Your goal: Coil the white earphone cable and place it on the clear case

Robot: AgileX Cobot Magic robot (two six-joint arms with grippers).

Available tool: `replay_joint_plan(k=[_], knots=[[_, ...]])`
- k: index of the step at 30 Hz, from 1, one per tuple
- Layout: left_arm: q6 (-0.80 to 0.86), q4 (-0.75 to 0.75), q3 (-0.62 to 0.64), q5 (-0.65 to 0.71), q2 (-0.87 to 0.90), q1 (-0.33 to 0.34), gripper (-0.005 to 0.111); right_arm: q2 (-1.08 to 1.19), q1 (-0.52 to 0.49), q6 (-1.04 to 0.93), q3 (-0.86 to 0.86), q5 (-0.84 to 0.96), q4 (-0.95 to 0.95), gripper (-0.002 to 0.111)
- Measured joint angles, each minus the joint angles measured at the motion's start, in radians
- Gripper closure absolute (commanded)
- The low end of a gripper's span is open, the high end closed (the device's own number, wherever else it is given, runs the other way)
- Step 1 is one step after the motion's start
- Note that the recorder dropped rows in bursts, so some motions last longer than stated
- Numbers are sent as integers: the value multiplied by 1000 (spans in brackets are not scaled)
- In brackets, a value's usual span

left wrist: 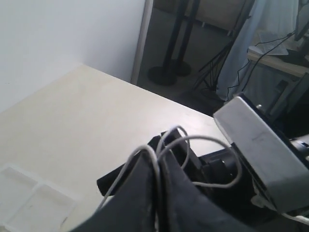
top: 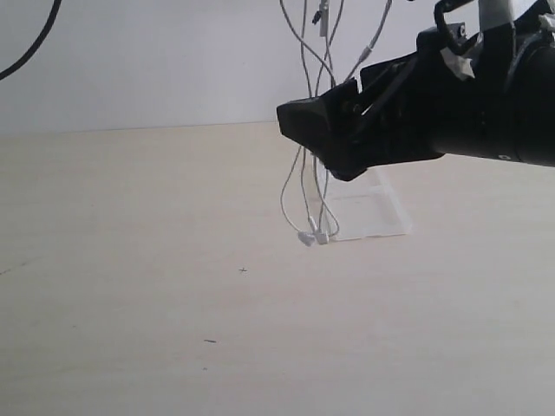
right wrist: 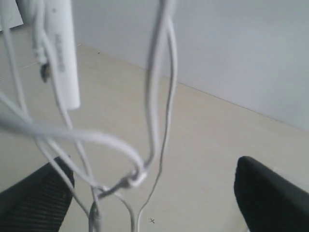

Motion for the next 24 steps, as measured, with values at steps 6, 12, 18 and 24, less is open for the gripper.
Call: replay_joint_plan(k=[6, 12, 18, 24], knots=[[0, -9, 0, 8, 0, -39, 107, 0, 0, 0, -6, 0, 0, 23], [0, -9, 0, 9, 0, -43, 107, 0, 0, 0, -6, 0, 0, 30], [0, -9, 0, 9, 0, -43, 107, 0, 0, 0, -6, -12, 0, 87], [0, 25, 0, -5, 0, -41, 107, 0, 0, 1, -6, -18, 0, 108]])
